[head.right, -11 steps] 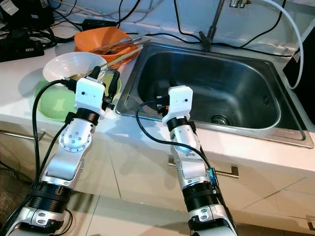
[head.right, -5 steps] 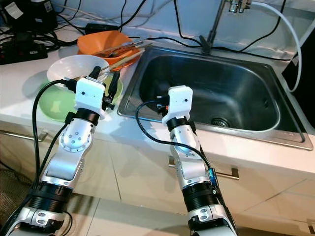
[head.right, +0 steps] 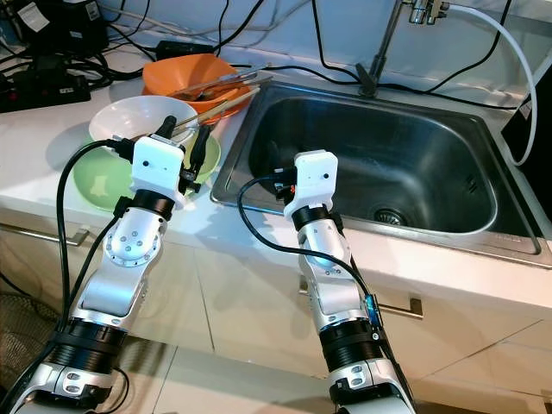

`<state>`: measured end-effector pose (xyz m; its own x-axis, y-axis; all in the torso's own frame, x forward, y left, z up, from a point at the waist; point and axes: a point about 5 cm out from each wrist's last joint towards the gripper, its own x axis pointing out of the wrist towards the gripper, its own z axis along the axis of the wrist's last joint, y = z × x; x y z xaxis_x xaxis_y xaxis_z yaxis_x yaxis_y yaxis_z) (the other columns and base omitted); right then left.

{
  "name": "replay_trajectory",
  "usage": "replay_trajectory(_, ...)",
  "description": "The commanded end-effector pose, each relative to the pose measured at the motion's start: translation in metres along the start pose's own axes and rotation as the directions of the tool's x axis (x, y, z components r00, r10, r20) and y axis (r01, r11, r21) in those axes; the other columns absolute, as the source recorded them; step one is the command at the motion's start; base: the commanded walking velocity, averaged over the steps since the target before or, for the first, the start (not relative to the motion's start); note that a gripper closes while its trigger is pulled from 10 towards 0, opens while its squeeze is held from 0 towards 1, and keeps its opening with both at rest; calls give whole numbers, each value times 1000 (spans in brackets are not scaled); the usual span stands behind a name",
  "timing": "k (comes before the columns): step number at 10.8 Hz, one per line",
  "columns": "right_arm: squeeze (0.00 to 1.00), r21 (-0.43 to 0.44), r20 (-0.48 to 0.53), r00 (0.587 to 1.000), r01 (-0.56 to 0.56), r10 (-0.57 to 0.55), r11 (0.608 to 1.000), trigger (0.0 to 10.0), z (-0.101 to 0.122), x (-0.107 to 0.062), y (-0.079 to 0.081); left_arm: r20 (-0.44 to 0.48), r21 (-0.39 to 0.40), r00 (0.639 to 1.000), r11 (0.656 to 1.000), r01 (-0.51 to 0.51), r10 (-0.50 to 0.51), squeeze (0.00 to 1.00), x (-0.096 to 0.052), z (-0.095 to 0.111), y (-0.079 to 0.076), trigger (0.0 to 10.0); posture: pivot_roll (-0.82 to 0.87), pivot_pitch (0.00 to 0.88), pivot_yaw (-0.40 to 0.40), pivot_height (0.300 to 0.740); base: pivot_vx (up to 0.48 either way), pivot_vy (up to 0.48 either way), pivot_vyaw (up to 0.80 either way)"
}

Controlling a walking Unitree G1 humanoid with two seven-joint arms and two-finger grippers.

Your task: Kitchen organization

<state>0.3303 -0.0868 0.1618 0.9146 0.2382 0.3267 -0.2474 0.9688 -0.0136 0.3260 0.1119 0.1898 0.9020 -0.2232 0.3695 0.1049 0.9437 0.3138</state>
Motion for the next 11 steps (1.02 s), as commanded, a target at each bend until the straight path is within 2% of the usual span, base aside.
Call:
replay_trajectory(1,0,1,-1,1000,4,-4,1000,10000,-1,-1,-2,26,6,1000,1000,2,-2,0,2,5,-1,10000,35,35,-48,740,345,0,0)
replay_trajectory(5,0,2,-3,1000,5,-5,1000,10000,-2,-1,-1,26,8,1000,1000,3,-3,0,1,5,-1,10000,35,36,-47,740,343,0,0)
replay_trajectory(11,0,3,-3,1000,5,-5,1000,10000,-2,-2,-2,23,10,1000,1000,-4,4,0,1,5,0,10000,36,35,-47,740,480,0,0)
